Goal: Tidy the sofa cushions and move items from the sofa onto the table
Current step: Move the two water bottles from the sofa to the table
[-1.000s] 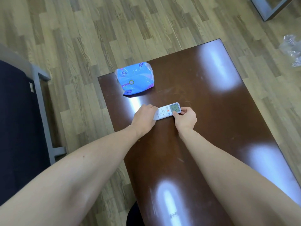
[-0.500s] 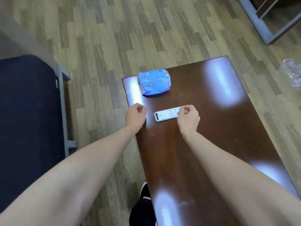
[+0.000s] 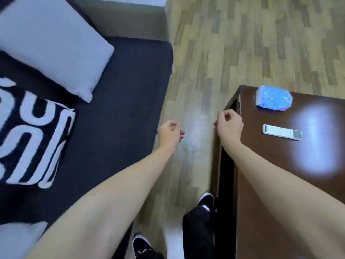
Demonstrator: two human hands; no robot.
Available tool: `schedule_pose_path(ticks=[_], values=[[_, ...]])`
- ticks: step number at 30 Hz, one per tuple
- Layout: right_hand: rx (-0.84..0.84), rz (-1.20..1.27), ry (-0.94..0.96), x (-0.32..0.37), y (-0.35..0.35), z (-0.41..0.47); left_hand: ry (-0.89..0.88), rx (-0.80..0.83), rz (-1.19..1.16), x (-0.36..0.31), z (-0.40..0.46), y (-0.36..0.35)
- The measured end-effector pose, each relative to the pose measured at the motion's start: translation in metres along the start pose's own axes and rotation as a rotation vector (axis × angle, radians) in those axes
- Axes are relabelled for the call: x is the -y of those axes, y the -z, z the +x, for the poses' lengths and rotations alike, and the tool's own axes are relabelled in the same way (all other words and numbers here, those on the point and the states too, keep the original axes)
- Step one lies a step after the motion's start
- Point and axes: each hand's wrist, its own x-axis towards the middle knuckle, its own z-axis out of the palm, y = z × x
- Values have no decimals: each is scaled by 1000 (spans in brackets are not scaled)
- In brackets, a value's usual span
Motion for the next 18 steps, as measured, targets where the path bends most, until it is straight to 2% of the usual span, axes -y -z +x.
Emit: schedule_pose_path(ticks=[4,7,11,18], values=[[214,-49,59,16,-62,-62,54,-109,-2,36,-28,96],[399,-179,107,28,-121,-112,71,-206,-51,55,-37,177],[573,-267,191,27,-186,-172,78,-310,-45,81,-45,272],[846,-422,235,-9,-262,-277,176,-488,-57,163,-97,383]])
